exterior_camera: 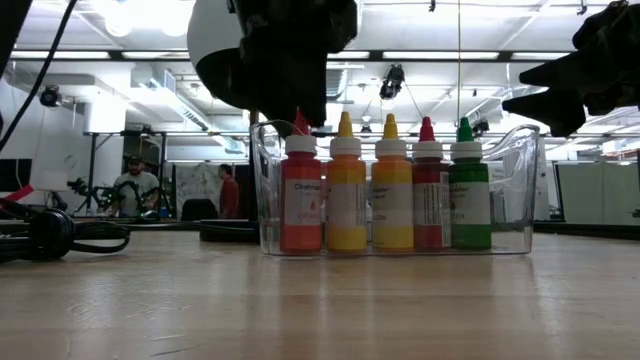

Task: Pick & Place food coloring
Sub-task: Return to Home Position

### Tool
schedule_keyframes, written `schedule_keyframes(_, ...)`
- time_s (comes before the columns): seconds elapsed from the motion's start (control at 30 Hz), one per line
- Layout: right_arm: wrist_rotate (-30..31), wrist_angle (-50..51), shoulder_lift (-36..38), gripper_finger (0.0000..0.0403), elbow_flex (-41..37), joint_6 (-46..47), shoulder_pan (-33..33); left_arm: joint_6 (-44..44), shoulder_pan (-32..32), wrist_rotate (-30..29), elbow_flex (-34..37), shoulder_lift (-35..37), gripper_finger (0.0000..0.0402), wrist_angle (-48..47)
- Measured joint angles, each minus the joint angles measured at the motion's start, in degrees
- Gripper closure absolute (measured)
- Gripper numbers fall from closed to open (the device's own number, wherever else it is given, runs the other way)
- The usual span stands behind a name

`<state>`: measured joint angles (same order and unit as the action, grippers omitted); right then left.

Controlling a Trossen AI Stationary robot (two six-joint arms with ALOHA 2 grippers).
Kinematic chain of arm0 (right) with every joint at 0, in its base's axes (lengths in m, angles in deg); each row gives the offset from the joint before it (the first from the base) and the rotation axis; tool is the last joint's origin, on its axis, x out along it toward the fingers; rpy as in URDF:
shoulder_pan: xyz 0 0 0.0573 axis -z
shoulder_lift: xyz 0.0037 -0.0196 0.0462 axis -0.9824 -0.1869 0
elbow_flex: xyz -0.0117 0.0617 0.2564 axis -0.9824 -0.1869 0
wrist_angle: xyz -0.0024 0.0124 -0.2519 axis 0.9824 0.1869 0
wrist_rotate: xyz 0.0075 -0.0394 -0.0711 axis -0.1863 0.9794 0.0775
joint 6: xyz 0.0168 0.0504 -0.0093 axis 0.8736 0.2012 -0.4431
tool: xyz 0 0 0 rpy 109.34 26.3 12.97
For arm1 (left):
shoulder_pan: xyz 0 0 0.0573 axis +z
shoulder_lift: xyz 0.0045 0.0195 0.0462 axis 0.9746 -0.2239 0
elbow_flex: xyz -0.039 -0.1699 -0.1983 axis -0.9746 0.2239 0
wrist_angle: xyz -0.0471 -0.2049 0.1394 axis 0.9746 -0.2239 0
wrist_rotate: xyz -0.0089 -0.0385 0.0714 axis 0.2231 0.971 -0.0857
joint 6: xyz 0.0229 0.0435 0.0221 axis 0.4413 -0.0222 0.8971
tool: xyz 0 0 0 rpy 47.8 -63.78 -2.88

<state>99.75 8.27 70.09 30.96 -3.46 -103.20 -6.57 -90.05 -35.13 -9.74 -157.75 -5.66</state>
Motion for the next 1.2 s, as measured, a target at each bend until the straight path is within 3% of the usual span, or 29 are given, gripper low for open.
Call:
schedule_keyframes(0.17, -0.02, 0.02, 0.02, 0.0100, 0.00, 0.00, 0.04, -0.26, 0.00, -0.06, 0.00, 1.40, 0.0104, -0.66)
schedule_keyframes(0.3, 0.00, 0.00, 0.04, 0.0103, 0.02, 0.00, 0.04, 1.71, -0.01, 3.01, 0.04, 2.63, 0.0079, -0.30)
schedule_keyframes(0.6, -0.02, 0.02, 0.04, 0.0096, 0.02, 0.00, 0.02, 6.48, -1.11, 3.24, 0.35, 6.81, 0.0077, -1.33)
schedule_keyframes(0.77, 0.00, 0.02, 0.08, 0.0092, 0.02, 0.00, 0.02, 3.52, -1.48, 1.74, 2.26, 10.20, 0.0077, -2.92)
schedule_keyframes(0.87, -0.01, 0.02, 0.01, 0.0094, 0.02, 0.00, 0.02, -0.46, -2.50, 1.75, 5.18, 13.06, 0.0077, -2.94)
schedule_keyframes(1.2, -0.02, 0.02, 0.04, 0.0104, 0.01, 0.00, 0.02, 9.37, -7.48, 2.81, 20.65, 26.37, 0.0077, 4.77)
